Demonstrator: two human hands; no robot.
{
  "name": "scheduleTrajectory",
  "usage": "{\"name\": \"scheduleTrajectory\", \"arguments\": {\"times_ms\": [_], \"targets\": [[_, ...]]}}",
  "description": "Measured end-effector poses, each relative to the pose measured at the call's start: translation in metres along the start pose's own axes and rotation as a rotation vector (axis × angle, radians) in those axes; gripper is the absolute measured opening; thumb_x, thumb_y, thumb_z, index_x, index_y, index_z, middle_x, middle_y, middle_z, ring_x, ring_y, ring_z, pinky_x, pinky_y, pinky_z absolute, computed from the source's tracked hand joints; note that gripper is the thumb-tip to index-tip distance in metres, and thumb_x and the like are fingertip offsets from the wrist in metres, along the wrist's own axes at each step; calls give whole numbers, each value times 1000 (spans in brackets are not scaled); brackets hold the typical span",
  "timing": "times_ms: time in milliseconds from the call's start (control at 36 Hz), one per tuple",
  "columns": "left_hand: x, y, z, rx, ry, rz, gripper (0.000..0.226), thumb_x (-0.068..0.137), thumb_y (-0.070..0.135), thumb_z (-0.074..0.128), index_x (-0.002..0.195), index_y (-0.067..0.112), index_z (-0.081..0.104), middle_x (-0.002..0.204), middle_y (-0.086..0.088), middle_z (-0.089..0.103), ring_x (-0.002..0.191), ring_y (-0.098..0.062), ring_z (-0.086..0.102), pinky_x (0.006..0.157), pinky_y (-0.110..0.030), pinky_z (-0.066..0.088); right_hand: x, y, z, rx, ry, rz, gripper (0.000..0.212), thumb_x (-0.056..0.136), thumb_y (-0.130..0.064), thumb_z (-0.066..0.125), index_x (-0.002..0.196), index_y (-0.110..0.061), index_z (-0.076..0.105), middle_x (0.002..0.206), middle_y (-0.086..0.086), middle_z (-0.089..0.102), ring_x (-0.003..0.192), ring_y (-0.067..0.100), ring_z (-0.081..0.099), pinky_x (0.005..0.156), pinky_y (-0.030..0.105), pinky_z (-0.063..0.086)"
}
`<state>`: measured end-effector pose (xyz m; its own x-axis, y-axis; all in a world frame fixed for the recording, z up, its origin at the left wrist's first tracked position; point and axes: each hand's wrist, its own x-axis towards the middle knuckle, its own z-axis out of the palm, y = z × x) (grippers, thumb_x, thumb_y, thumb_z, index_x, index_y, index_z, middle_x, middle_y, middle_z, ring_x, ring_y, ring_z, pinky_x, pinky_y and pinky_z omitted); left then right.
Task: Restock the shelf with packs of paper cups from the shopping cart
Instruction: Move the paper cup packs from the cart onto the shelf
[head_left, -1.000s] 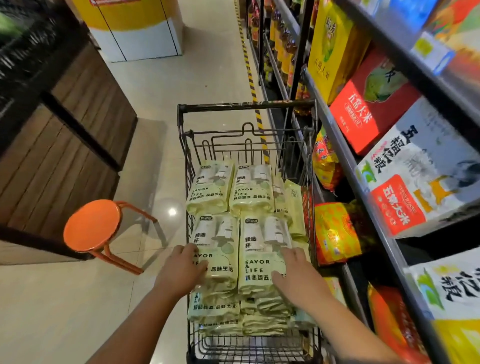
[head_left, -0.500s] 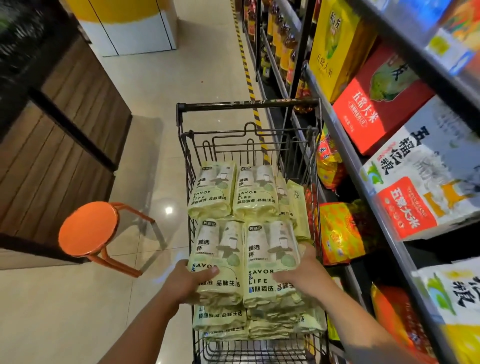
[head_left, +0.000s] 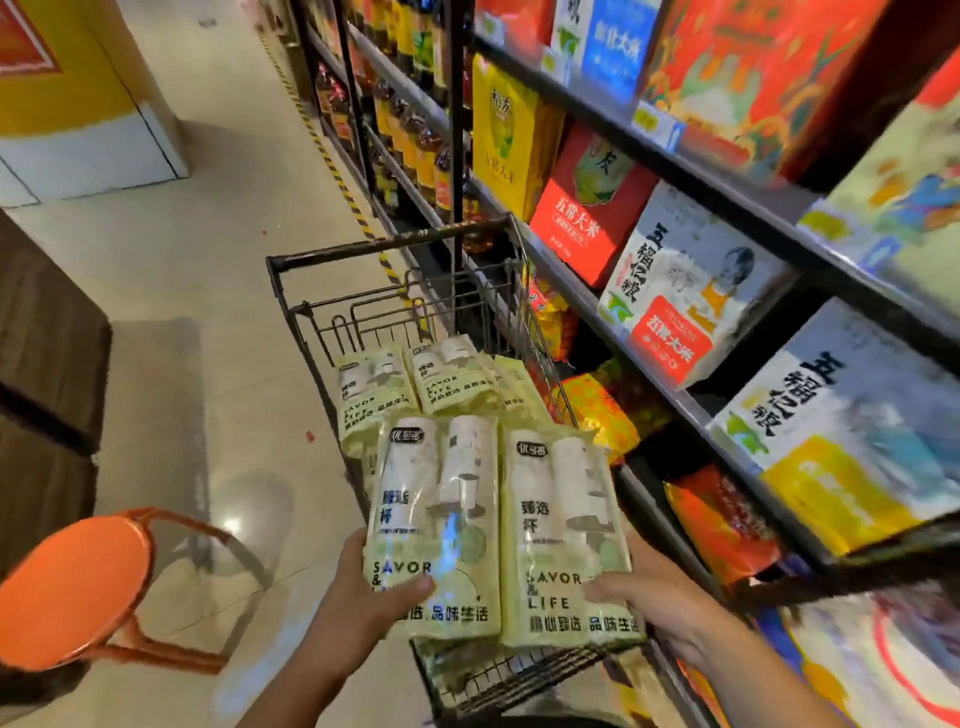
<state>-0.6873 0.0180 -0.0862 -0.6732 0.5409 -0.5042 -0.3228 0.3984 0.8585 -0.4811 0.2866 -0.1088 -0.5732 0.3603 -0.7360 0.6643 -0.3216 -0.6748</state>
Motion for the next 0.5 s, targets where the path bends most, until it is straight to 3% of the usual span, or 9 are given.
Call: {"name": "scheduleTrajectory", "arguments": {"times_ms": [56, 167, 250, 306, 389, 444, 500], "targets": [[-5, 3, -2, 30, -58, 37, 84, 72, 36, 89, 138, 34, 37, 113, 12, 68, 89, -1, 70, 70, -28, 53, -40, -1, 18, 84, 22, -41, 91, 56, -14, 95, 131, -39, 52, 117, -2, 75, 109, 24, 71, 93, 46, 56], [-15, 2, 4, 85, -186, 104, 79, 75, 25, 87, 137, 33, 39, 117, 13, 65, 87, 7, 69, 61, -15, 52, -95, 26, 37, 259, 173, -129, 70, 71, 16, 77, 126, -19, 51, 90, 2, 78, 77, 13, 76, 58, 25, 58], [-26, 0, 15, 110, -285, 137, 88, 70, 32, 93, 139, 34, 39, 120, 9, 67, 91, 4, 70, 65, -16, 53, -122, 54, 45, 344, 257, -154, 82, 62, 17, 80, 130, -17, 51, 99, 4, 78, 90, 21, 76, 69, 35, 60], [-34, 1, 23, 132, -343, 157, 91, 67, 35, 94, 138, 37, 37, 122, 12, 66, 88, 11, 68, 65, -13, 50, -140, 70, 46, 425, 280, -182, 83, 56, 12, 82, 129, -14, 54, 108, 12, 76, 100, 31, 73, 82, 48, 59], [-43, -1, 35, 212, -429, 191, 119, 48, 58, 93, 148, 35, 32, 132, 12, 60, 102, 2, 65, 69, -12, 46, -163, 92, 45, 493, 294, -219, 90, 52, -11, 95, 133, -14, 56, 121, 18, 71, 112, 40, 68, 101, 61, 49], [-47, -6, 44, 277, -450, 199, 139, 35, 68, 84, 155, 31, 23, 142, 8, 51, 118, -15, 57, 79, -22, 45, -176, 107, 44, 533, 379, -216, 97, 47, -27, 100, 133, -20, 56, 121, 13, 72, 113, 37, 68, 103, 60, 48], [-53, -8, 53, 325, -490, 211, 142, 32, 72, 85, 155, 35, 24, 145, 9, 47, 122, -16, 53, 95, -35, 47, -189, 118, 45, 545, 455, -226, 95, 47, -39, 100, 131, -30, 56, 122, 5, 73, 114, 32, 68, 105, 57, 47]]}}
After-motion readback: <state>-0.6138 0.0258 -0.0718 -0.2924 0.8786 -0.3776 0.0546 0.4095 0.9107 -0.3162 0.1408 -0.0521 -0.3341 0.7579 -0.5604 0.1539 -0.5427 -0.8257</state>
